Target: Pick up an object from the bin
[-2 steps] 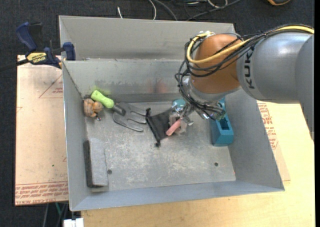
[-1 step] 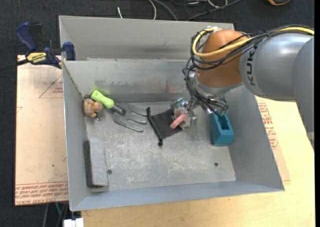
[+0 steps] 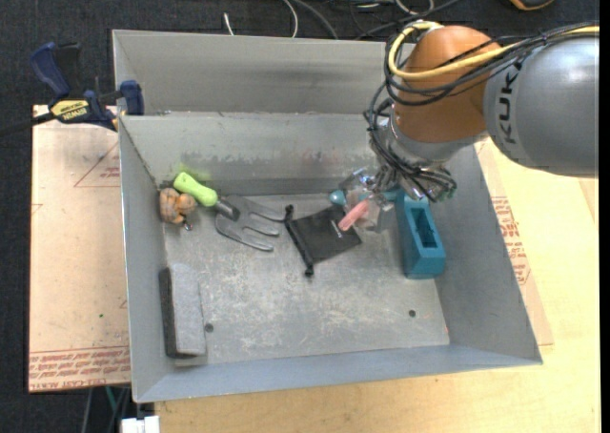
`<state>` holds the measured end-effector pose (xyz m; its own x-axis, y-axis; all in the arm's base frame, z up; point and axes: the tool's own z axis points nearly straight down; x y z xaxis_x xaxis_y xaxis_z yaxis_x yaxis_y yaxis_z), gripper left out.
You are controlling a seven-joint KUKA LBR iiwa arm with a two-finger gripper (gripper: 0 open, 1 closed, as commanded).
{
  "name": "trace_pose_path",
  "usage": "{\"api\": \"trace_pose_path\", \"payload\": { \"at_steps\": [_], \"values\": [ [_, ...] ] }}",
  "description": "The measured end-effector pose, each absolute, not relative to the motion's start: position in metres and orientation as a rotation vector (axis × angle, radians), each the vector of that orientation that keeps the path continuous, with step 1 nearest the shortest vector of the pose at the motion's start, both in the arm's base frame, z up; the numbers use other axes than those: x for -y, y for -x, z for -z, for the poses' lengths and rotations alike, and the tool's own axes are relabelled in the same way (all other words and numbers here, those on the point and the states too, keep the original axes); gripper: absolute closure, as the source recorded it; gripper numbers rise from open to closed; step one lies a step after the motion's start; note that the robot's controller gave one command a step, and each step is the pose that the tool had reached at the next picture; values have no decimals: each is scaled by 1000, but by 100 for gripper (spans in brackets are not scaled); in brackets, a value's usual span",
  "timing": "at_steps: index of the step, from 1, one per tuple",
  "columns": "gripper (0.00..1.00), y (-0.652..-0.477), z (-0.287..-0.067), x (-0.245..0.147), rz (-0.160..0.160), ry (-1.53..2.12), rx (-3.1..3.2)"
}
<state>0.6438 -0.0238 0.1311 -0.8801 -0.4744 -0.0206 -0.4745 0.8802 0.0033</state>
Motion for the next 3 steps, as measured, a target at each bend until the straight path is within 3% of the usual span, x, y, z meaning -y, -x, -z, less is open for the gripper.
{"api": "trace_pose_path", "payload": {
  "at_steps": [1, 2, 3],
  "values": [
    [100, -650, -134, 20, -5, 776, -3006],
    [100, -647, -156, 28, -17, 708, -3043],
    [100, -642, -235, 20, -14, 728, -3031]
  ]
}}
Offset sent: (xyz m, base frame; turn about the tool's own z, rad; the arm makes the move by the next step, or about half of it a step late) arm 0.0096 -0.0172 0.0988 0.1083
